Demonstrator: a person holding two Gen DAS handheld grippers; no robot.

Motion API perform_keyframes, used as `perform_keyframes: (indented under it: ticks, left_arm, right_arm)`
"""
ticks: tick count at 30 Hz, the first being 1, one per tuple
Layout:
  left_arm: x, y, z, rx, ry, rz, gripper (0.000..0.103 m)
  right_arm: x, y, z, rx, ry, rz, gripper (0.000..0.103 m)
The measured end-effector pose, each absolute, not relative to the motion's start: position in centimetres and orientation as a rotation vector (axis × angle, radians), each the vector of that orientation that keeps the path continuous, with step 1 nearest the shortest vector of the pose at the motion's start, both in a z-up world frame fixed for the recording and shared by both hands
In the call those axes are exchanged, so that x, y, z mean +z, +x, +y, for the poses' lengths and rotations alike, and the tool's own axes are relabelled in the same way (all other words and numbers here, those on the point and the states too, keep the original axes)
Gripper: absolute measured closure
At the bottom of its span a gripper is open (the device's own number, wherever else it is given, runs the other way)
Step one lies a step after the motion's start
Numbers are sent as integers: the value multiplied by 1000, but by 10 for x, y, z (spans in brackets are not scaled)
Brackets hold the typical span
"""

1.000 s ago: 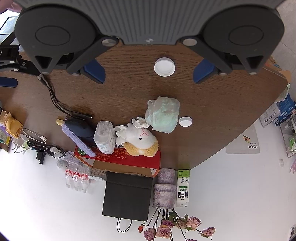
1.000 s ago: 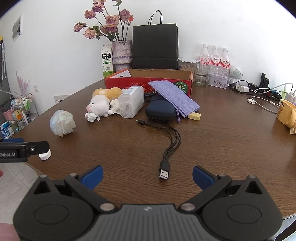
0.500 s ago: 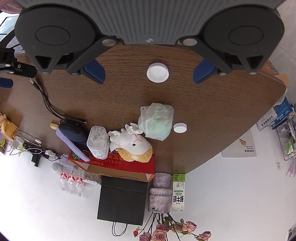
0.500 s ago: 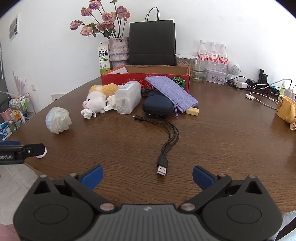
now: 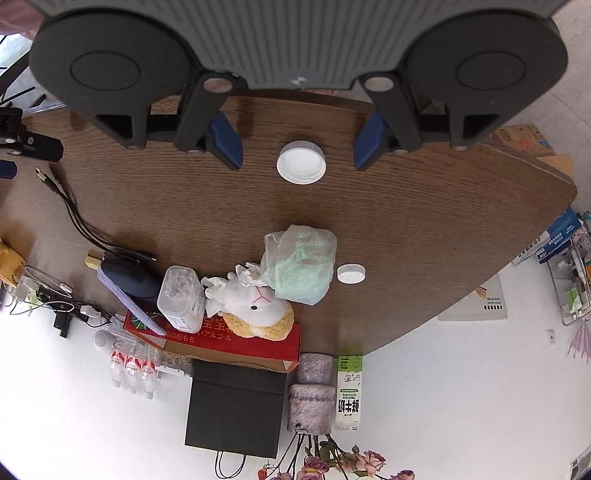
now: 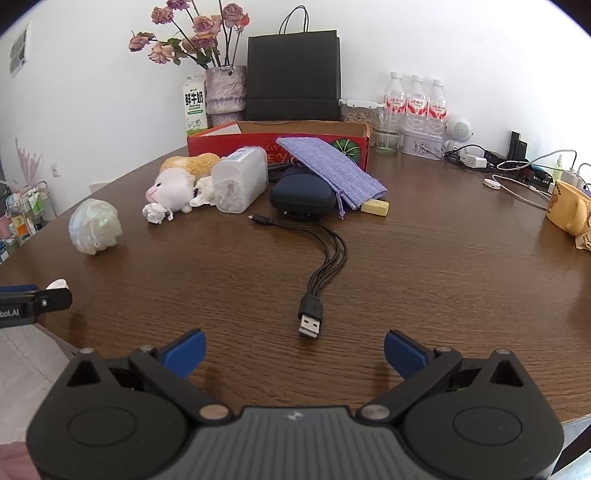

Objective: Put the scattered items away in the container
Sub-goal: 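Grasp the white bottle cap with the left gripper while the right tool reaches toward the black USB cable, then close the right gripper on the black USB cable while the left gripper lifts the cap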

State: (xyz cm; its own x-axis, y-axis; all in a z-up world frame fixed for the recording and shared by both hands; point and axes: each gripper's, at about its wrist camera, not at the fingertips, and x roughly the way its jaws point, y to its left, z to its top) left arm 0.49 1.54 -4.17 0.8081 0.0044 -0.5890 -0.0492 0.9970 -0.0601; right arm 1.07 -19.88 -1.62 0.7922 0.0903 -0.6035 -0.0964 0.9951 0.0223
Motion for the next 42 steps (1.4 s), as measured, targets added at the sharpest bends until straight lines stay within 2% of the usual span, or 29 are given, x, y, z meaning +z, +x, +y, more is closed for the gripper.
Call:
perform_keyframes:
  ticks: [2,3,4,11,14,25,28,31,36,37,38,40,42]
  left_arm:
    - [-42,5,15,30,-64,624,48]
    - [-42,6,15,30,-59,621,65]
    - [-42,6,15,26,-57,619,74]
    - [-39,14,19,-2,-80,604,74]
    - [-34,19,20,-9,-89,588,74]
    - [10,40,33,-6,-114,473,74]
    - [16,56,34,-21,-134,464,74]
    - [16,71,33,-43,-150,468,74]
    - [14,87,30,-72,-160,478,74]
    - [14,90,30,-73,-161,480,74]
    - [13,91,30,-77,-164,481,74]
    - [12,93,30,-81,-171,481,74]
    - [12,93,30,-84,-174,482,74]
  right_arm:
    - [-17,13,-199,94,-15,643,0]
    - [-17,15,-200,90,-15,641,0]
    - [-17,16,-201,88,-14,639,1]
    - [-18,40,-208,78,-23,628,10]
    - [-16,55,-212,76,-27,623,11]
    - [-13,105,-222,123,-34,655,24]
    - [-13,120,-222,154,-48,668,38]
    - [-15,138,-224,180,-55,699,47]
    - [-13,158,-228,271,-78,722,52]
    - [-13,160,-229,279,-82,722,62]
    - [-12,161,-229,290,-79,725,78]
    - [-11,160,-230,310,-79,733,94]
    - [-11,155,-226,320,-98,725,97]
